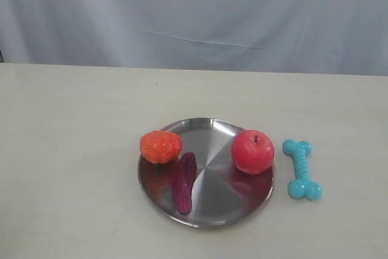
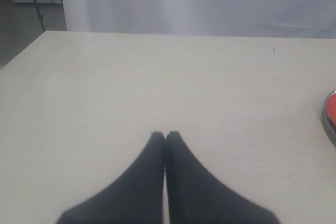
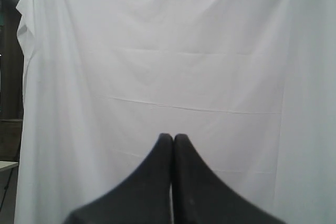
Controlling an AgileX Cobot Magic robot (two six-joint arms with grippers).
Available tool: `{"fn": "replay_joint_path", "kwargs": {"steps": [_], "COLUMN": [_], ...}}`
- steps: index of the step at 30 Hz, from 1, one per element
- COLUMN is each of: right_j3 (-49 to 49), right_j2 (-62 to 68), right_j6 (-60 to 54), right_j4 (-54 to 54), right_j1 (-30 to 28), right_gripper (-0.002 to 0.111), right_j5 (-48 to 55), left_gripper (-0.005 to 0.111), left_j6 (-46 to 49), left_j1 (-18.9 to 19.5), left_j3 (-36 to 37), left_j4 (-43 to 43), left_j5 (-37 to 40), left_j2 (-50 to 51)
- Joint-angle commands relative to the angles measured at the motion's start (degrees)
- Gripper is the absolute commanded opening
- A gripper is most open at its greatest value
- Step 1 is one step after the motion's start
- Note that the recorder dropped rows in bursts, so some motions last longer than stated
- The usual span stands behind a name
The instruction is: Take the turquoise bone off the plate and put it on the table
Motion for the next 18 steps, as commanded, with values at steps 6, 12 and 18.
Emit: {"fn": "replay_joint_path", "kwargs": {"steps": [6,12,18], "right_j3": [0.2,0.5,6.7], "right_j2": [-0.2,-0.2,-0.2], "right_j6": [0.1,-0.1,-0.1], "right_j4": [0.1,-0.8,-1.2], "right_j1": [-2.7,-6.4,-6.5], "right_gripper": [0.0,0.0,0.0], "right_j5": [-0.3,-0.4,-1.7], "left_gripper": [0.0,0.0,0.0], "left_j6": [-0.2,-0.2,-0.2], "left_j1": [-0.4,-0.4,-0.4], "left_j3": [0.1,0.1,0.1], "left_j4": [-0.1,-0.1,-0.1], "left_j5": [-0.3,-0.3,-0.3], "left_j2": [-0.1,-0.1,-0.1]}}
